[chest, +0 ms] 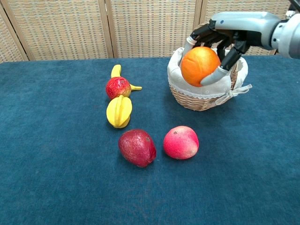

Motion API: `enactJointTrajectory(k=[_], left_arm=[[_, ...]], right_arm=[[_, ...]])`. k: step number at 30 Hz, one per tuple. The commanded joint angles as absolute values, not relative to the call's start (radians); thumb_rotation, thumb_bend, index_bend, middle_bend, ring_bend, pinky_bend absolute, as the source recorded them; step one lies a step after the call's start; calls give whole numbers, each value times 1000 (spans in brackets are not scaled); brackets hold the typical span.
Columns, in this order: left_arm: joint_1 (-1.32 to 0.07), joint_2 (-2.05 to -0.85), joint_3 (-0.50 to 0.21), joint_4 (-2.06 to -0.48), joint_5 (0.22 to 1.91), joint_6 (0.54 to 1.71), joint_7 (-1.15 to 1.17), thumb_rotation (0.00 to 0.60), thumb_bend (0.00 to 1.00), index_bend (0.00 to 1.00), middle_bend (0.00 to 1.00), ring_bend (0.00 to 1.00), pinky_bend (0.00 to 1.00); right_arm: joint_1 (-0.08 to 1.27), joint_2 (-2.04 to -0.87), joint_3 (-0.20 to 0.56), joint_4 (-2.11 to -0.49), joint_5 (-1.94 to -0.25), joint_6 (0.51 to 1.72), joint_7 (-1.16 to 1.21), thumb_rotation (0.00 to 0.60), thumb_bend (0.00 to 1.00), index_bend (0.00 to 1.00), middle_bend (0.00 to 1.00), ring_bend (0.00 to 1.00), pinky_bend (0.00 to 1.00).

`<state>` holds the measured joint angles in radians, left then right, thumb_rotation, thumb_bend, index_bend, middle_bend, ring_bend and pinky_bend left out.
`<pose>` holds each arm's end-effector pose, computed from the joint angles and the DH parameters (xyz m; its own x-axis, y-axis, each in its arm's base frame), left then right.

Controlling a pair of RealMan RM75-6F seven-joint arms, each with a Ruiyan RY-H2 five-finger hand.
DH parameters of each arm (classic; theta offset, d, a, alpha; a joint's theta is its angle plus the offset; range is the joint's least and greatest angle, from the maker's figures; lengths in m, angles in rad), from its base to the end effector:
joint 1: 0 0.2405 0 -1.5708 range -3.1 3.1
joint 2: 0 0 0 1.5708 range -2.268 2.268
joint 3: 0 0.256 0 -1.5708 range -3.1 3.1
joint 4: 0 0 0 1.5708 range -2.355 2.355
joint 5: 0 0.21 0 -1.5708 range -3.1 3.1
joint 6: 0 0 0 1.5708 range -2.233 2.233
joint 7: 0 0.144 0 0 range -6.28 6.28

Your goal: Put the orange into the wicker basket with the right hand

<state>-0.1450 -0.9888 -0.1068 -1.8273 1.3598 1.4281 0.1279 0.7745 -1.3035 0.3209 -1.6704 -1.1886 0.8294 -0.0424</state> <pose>-0.2802 0.2058 0.1859 0.4151 -0.0001 0.9098 0.9089 0.0447 -0.4146 -0.0985 -0.3638 0.0570 0.2385 -0.3045 0.9222 -0.8931 -0.4418 0.0851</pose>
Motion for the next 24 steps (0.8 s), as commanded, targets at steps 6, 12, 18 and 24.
enactJointTrajectory(k=[6, 12, 18, 24], left_arm=[[-152, -987, -107, -1823, 1353, 1412, 117, 600, 0, 0, 0, 0, 0], [-159, -984, -111, -1820, 1341, 1400, 107, 600, 0, 0, 0, 0, 0], [-165, -984, -112, -1820, 1337, 1392, 106, 600, 0, 0, 0, 0, 0], [-166, -984, -110, -1823, 1339, 1390, 107, 600, 0, 0, 0, 0, 0]], right_arm=[[924, -1416, 379, -1515, -915, 844, -273, 600, 295, 499, 487, 386, 626], [974, -1448, 340, -1466, -813, 907, -447, 600, 295, 499, 487, 387, 624], [1000, -1450, 291, -1471, -774, 922, -566, 600, 227, 370, 297, 338, 495], [1008, -1465, 276, -1471, -800, 977, -606, 600, 77, 201, 130, 261, 420]])
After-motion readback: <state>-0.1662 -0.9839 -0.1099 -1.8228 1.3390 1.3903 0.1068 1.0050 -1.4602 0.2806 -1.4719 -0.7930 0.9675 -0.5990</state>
